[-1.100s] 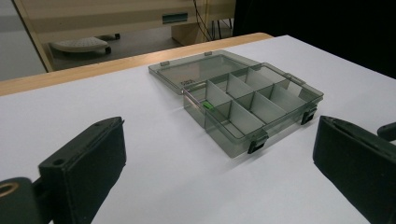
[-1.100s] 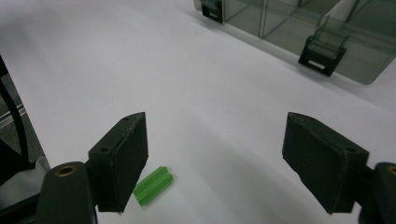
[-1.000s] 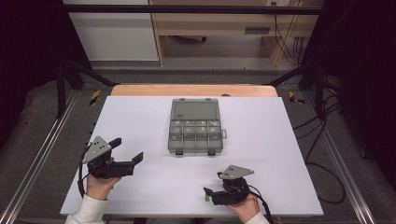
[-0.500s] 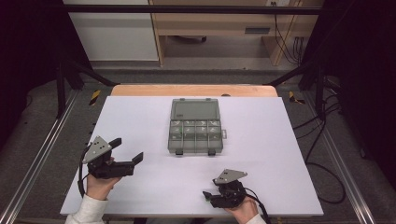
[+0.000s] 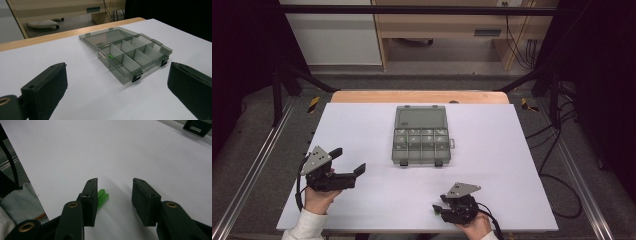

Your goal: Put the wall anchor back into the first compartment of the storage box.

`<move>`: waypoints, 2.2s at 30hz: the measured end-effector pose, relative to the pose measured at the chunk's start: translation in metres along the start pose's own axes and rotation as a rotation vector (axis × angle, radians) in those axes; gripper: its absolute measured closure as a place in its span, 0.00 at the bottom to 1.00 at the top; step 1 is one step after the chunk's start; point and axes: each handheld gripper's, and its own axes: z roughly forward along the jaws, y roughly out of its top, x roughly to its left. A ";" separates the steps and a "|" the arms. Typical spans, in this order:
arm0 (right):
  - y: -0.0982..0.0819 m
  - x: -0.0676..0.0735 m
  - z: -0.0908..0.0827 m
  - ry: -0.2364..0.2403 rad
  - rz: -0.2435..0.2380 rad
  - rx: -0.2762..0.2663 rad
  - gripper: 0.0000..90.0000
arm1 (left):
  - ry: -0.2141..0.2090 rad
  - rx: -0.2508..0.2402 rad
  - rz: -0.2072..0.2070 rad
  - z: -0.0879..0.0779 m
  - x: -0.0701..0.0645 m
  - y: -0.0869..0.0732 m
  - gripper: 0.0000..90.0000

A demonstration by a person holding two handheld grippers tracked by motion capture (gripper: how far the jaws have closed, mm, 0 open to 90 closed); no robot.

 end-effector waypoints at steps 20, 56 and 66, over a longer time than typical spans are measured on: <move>-0.001 0.007 -0.001 -0.029 -0.024 0.034 0.80 | 0.000 0.003 0.000 0.000 0.000 0.000 0.03; 0.046 -0.037 -0.037 -0.047 0.028 -0.169 0.94 | -0.004 0.008 0.003 0.002 -0.001 0.000 0.03; 0.086 -0.048 -0.032 -0.088 0.052 -0.283 0.94 | -0.005 0.007 0.002 0.002 0.000 -0.001 0.03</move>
